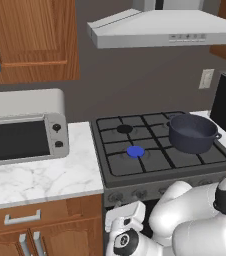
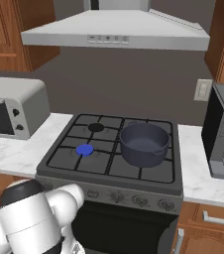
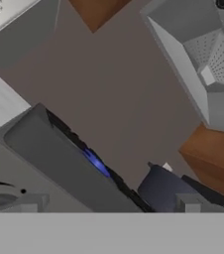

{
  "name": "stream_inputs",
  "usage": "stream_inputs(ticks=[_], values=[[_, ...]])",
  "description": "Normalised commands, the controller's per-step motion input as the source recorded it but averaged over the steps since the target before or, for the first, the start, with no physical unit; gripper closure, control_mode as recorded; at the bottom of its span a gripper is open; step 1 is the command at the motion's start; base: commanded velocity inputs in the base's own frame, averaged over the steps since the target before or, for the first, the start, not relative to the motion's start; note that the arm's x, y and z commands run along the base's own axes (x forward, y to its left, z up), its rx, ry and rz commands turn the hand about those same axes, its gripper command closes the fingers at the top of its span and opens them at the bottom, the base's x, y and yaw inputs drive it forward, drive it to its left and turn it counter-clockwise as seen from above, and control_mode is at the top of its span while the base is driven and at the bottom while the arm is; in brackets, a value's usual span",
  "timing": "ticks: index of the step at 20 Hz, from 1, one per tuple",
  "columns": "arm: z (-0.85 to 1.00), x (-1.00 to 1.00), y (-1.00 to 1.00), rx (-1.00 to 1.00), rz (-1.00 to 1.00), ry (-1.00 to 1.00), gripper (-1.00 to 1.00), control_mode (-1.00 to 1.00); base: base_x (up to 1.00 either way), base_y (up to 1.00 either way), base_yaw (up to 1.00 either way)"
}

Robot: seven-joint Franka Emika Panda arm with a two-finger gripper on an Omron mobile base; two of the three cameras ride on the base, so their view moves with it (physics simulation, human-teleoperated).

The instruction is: Turn off the front left burner of the stove.

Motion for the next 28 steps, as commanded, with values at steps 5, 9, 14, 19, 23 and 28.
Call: stream_inputs(ticks=[5, 9, 14, 19, 23, 28], values=[[-0.09, 0.11, -0.09, 0.00, 0.04, 0.05, -1.00, -1.00, 0.00, 0.00, 0.00], [-0.09, 0.16, -0.11, 0.00, 0.06, 0.05, -1.00, -1.00, 0.00, 0.00, 0.00], [-0.06, 0.14, -0.23, 0.00, 0.10, 0.05, -1.00, -1.00, 0.00, 0.00, 0.00], [-0.07, 0.21, -0.23, 0.00, 0.13, 0.05, -1.00, -1.00, 0.00, 0.00, 0.00], [-0.02, 0.27, -0.32, 0.00, 0.12, 0.00, -1.00, -1.00, 0.00, 0.00, 0.00], [0.00, 0.27, -0.36, 0.00, 0.08, 0.00, -1.00, -1.00, 0.00, 0.00, 0.00]])
